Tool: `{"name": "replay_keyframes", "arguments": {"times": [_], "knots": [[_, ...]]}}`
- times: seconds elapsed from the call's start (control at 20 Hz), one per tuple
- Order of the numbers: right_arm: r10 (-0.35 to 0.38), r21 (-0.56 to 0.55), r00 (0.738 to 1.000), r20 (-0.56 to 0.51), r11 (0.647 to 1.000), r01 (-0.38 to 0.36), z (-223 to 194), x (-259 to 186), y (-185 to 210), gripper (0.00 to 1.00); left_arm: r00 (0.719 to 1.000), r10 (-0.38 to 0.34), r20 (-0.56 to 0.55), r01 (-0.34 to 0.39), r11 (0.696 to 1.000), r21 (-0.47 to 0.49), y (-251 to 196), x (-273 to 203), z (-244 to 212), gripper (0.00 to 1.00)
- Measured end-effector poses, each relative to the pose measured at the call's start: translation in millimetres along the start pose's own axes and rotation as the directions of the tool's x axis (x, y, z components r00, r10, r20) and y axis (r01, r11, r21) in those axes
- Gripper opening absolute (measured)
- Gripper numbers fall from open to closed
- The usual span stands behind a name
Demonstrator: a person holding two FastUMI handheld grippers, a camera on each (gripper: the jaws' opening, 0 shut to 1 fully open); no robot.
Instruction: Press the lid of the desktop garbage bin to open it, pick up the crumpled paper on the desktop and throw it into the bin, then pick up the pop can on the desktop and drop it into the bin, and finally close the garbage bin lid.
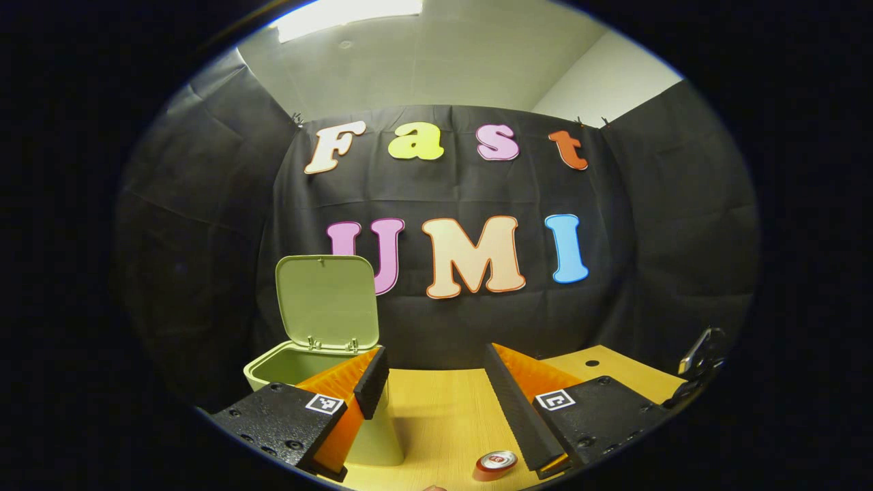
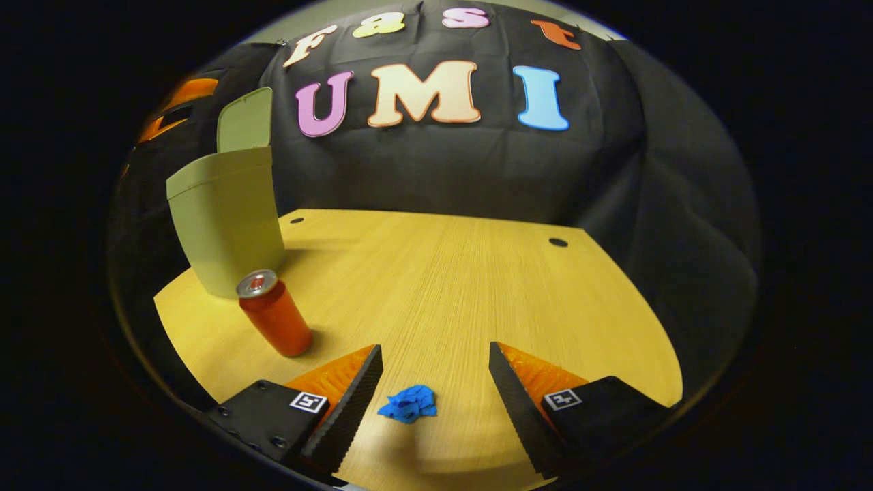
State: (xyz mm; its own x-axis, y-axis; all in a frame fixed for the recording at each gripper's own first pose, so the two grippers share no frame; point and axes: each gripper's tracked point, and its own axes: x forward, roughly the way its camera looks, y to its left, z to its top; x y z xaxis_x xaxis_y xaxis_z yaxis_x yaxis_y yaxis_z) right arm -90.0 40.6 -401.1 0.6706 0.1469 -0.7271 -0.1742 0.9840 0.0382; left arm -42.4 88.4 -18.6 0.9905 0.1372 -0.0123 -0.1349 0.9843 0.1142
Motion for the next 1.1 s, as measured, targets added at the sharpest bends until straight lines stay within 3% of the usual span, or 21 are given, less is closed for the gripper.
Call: {"name": "replay_keyframes", "arguments": {"times": [0.1, 0.2, 0.35, 0.4, 0.55, 0.6, 0.65, 0.7, 0.75, 1.1], "knots": [[0.010, 0.027, 0.998, -0.060, 1.000, -0.008, -22, 7, 4, 1.00, 1.000, 0.006, -0.005, -0.006, 1.000, 0.002, 4, 0, -2, 0.89], [0.012, 0.037, 0.995, -0.099, 0.999, -0.008, -35, 13, 7, 0.95, 1.000, 0.006, -0.010, -0.006, 1.000, 0.008, 6, 0, -4, 0.86], [0.029, 0.051, 0.988, -0.152, 0.998, -0.022, -53, 17, 15, 0.68, 1.000, 0.000, -0.020, 0.000, 1.000, 0.018, 8, 0, -8, 0.86], [0.035, 0.058, 0.986, -0.162, 0.998, -0.026, -60, 16, 16, 0.64, 1.000, 0.003, -0.019, -0.003, 1.000, 0.021, 11, -1, -8, 0.86], [0.037, 0.068, 0.988, -0.153, 0.997, -0.027, -59, 15, 22, 0.21, 1.000, 0.011, -0.017, -0.010, 1.000, 0.022, 20, -3, -7, 0.86], [0.050, 0.073, 0.985, -0.163, 0.997, -0.039, -63, 16, 26, 0.14, 1.000, 0.018, -0.016, -0.018, 1.000, 0.022, 24, -3, -7, 0.86], [0.043, 0.076, 0.987, -0.152, 0.997, -0.032, -59, 17, 25, 0.14, 1.000, 0.026, -0.018, -0.025, 1.000, 0.017, 29, -2, -8, 0.86], [0.041, 0.074, 0.990, -0.135, 0.997, -0.031, -53, 14, 26, 0.07, 0.999, 0.026, -0.027, -0.026, 1.000, 0.006, 31, -2, -11, 0.89], [0.040, 0.076, 0.992, -0.120, 0.997, -0.031, -45, 12, 26, 0.04, 0.999, 0.031, -0.031, -0.031, 1.000, 0.001, 34, -3, -13, 0.86], [0.087, 0.116, 0.991, 0.101, 0.988, -0.099, 69, -5, 55, 0.07, 0.997, 0.064, -0.038, -0.064, 0.998, 0.000, 57, -9, -21, 0.86]]}}
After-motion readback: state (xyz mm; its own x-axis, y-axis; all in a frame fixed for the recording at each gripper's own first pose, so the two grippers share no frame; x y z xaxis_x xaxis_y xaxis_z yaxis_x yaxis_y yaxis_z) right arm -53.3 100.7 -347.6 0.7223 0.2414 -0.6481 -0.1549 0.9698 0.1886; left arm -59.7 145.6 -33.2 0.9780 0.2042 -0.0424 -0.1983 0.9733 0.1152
